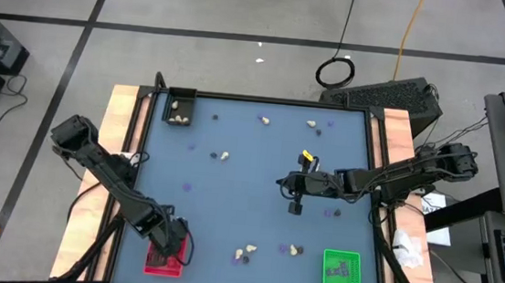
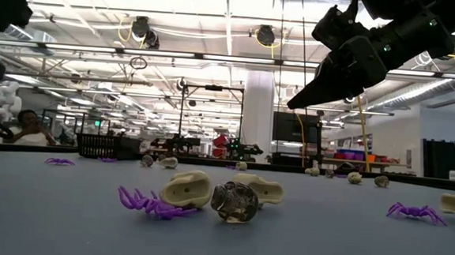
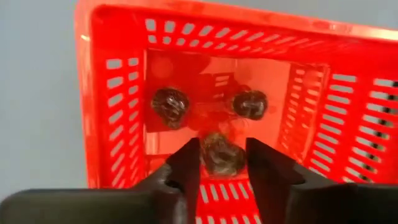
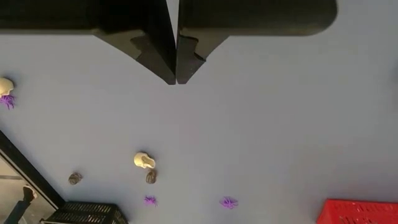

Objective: Sort Halloween decoration
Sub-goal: Put the black skull toy into the red bin, then put the violet spider toy into the green bin

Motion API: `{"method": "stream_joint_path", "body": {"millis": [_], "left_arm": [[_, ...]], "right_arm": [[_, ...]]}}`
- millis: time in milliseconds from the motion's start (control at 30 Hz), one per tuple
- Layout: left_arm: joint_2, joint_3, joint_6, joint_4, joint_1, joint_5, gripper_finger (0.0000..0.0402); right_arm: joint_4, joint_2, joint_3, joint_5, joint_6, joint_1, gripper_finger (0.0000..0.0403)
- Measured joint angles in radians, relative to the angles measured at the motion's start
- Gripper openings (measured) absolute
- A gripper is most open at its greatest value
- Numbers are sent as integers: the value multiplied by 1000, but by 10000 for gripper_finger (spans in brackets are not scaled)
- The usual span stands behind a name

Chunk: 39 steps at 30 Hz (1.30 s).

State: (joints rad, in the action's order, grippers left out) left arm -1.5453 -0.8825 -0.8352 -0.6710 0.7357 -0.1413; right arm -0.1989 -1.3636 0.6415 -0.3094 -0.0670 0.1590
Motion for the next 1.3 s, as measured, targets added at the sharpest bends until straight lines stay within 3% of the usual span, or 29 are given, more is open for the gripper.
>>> {"method": "stream_joint_path", "body": {"millis": [167, 300, 400, 600, 767, 933, 1300], "left_arm": [[9, -60, 3, -38, -3, -36, 176], [10, -149, 24, -189, -3, -39, 185], [11, -199, 96, -258, -3, 23, 178], [22, -205, 314, -141, -68, 156, 128], [22, -170, 541, 72, -164, 175, 66], [22, -61, 696, 404, -272, 93, 10], [22, 211, 749, 1020, -398, 94, 6]], "right_arm": [[1, 0, 0, 0, 1, 0, 0], [5, 8, 0, 0, 4, 3, 0], [5, 24, 0, 1, 3, 23, 0], [127, 39, 50, 51, -108, 115, 0], [338, -16, 181, 27, -216, 209, 2], [456, -106, 274, 55, -354, 277, 21], [640, -356, 461, 250, -499, 361, 141]]}}
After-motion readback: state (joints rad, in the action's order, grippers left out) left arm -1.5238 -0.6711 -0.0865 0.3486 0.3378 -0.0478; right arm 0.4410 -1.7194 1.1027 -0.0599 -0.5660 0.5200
